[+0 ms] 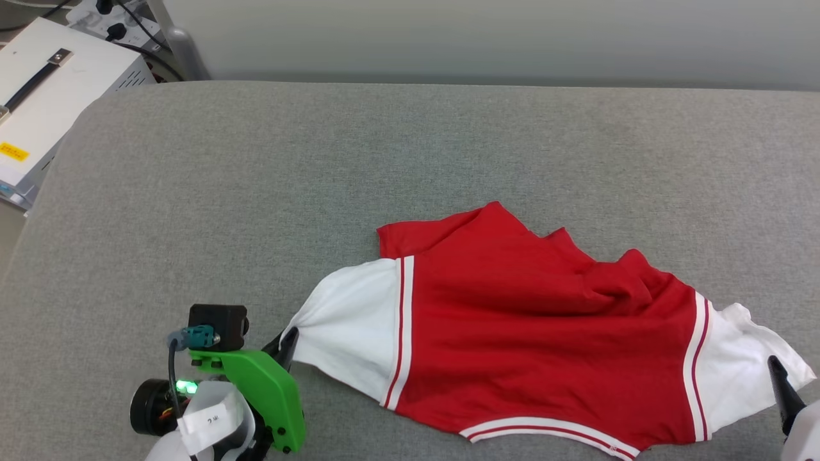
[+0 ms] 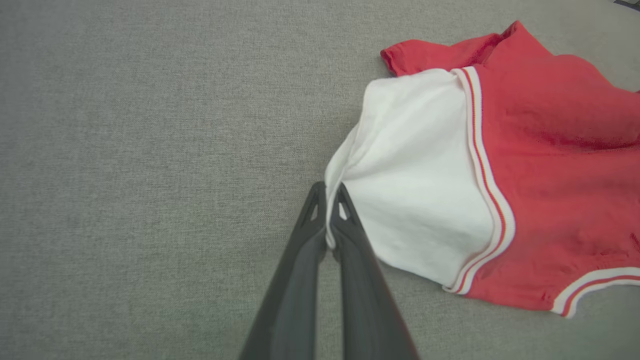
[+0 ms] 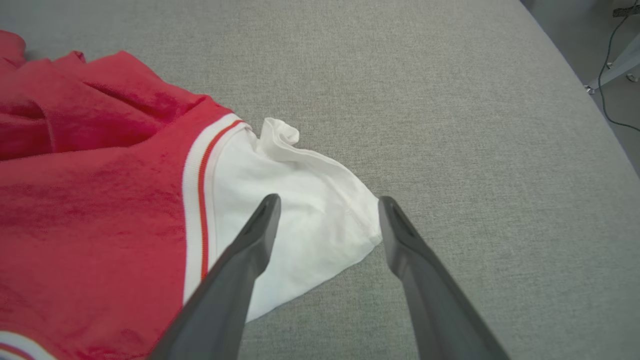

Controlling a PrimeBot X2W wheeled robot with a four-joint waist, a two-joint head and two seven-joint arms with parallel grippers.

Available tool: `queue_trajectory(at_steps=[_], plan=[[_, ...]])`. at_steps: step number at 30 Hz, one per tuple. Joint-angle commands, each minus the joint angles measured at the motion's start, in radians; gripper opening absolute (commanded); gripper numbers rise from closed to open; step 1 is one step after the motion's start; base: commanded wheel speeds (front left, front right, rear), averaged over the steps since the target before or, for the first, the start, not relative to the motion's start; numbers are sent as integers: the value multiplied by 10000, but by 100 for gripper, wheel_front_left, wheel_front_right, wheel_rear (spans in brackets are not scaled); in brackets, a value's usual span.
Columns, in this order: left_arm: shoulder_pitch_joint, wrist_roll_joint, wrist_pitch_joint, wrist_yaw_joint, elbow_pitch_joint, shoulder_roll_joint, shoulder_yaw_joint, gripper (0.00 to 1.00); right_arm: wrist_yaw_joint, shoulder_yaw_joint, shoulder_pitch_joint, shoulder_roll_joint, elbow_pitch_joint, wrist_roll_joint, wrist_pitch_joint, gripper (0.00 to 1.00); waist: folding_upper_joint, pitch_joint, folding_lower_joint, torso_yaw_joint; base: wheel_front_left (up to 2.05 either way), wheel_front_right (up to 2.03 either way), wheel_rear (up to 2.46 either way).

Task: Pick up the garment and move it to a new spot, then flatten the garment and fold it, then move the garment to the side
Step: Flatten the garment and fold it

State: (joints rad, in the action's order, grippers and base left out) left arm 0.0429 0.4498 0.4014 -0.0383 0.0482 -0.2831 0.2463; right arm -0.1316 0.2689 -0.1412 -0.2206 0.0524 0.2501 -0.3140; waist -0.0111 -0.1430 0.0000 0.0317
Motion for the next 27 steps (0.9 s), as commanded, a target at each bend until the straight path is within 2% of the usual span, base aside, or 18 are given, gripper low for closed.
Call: queue_trajectory(at_steps=[1, 10, 18, 26, 27], plan=[[-214, 215, 141, 54, 298, -78, -49, 0, 9, 70, -23, -169, 121, -86, -367, 100, 111, -88, 0, 99, 0, 0, 0], [-671, 785, 1354, -19, 2148, -241, 112, 0, 9, 326, 546, -1280, -172, 85, -3115, 100, 111, -484, 0, 341, 0, 0, 0], [-752, 1070, 1905, -107, 2891, -327, 156, 0, 9, -47, 1081, -1891, -1103, 134, -3750, 100, 111, -913, 0, 586, 0, 0, 0], [-560, 1014, 1955, -151, 3082, -366, 182, 0, 9, -776, 1381, -1941, -2197, 232, -3664, 100, 111, -1294, 0, 787, 0, 0, 0], [-557, 992, 1960, -171, 3078, -385, 170, 0, 9, -874, 1372, -1947, -2294, 264, -3737, 77, 111, -1311, 0, 798, 0, 0, 0]])
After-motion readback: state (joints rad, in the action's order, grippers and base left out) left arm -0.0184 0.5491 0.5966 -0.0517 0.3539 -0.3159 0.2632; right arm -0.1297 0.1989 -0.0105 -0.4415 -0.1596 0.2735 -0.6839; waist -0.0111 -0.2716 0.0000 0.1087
